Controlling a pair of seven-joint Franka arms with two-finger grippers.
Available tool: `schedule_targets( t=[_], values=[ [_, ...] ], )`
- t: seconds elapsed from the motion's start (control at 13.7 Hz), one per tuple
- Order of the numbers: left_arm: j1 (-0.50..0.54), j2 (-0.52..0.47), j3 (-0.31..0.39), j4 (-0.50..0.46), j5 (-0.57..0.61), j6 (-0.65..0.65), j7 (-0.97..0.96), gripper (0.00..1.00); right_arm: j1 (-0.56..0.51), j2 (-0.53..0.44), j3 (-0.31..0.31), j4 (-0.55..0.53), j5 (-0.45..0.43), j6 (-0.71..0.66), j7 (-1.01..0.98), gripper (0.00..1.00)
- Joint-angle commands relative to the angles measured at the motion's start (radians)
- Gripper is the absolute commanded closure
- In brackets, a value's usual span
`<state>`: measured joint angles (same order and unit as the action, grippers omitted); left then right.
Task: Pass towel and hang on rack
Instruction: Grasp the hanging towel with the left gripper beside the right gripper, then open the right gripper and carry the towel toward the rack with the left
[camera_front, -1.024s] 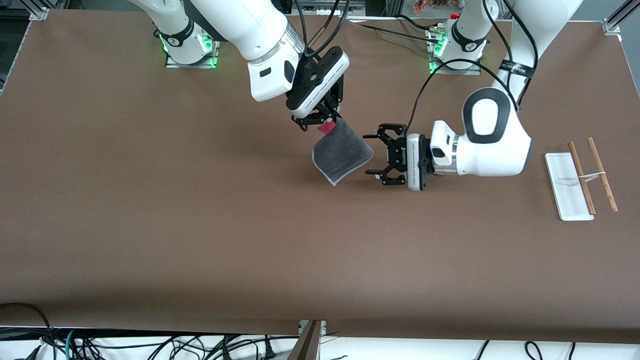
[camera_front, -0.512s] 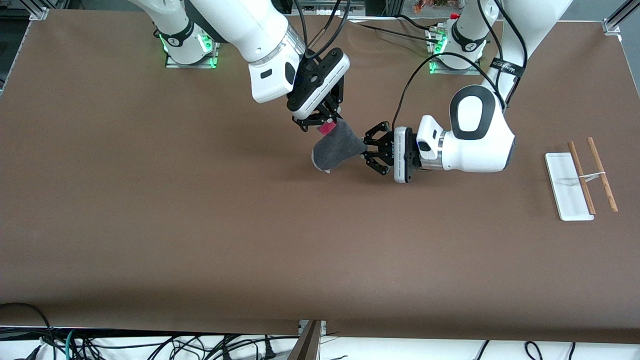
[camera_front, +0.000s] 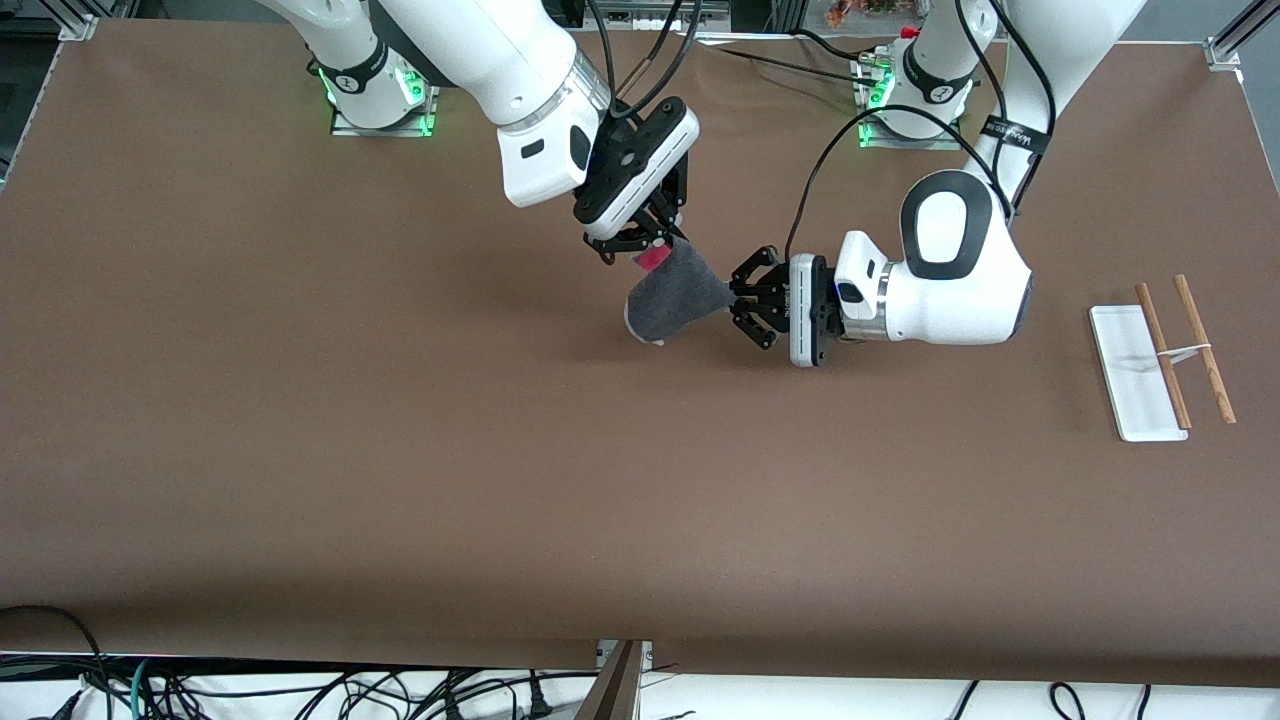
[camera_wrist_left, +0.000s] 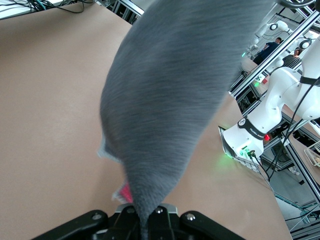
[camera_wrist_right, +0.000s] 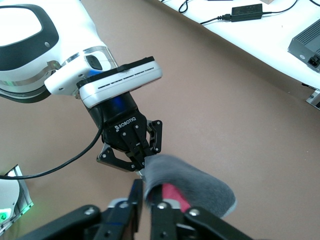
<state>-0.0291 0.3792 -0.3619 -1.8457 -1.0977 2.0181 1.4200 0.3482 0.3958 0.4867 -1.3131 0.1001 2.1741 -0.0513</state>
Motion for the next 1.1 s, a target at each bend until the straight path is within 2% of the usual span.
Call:
schedule_targets(
  t=[0.0,0.22,0.44,0.59,0.88,1.02],
  values=[
    [0.005,-0.025,0.001,-0.006,-0.022,0.007,0.025,1.0,-0.003,0.012,0.004,0.029,0.023,-0.013,0.004,0.0],
    [0.012,-0.048,0.011,0.008,-0.01,-0.002,0.016,1.0,-0.005,0.011,0.003,0.029,0.049,-0.013,0.005,0.0],
    [0.099,-0.051,0.009,0.017,0.091,-0.016,0.016,1.0,-0.005,0.009,-0.007,0.025,0.032,-0.017,0.011,0.0],
    [0.136,-0.048,0.014,0.072,0.241,-0.07,0.014,1.0,-0.02,0.011,-0.028,0.011,0.03,-0.039,0.01,0.0],
    [0.231,-0.02,0.03,0.201,0.552,-0.225,-0.004,1.0,-0.055,0.012,-0.095,0.011,0.029,-0.193,-0.004,0.0],
    [0.288,0.003,0.038,0.265,0.684,-0.324,-0.004,1.0,-0.064,0.012,-0.137,0.009,-0.005,-0.259,-0.002,0.0]
  ],
)
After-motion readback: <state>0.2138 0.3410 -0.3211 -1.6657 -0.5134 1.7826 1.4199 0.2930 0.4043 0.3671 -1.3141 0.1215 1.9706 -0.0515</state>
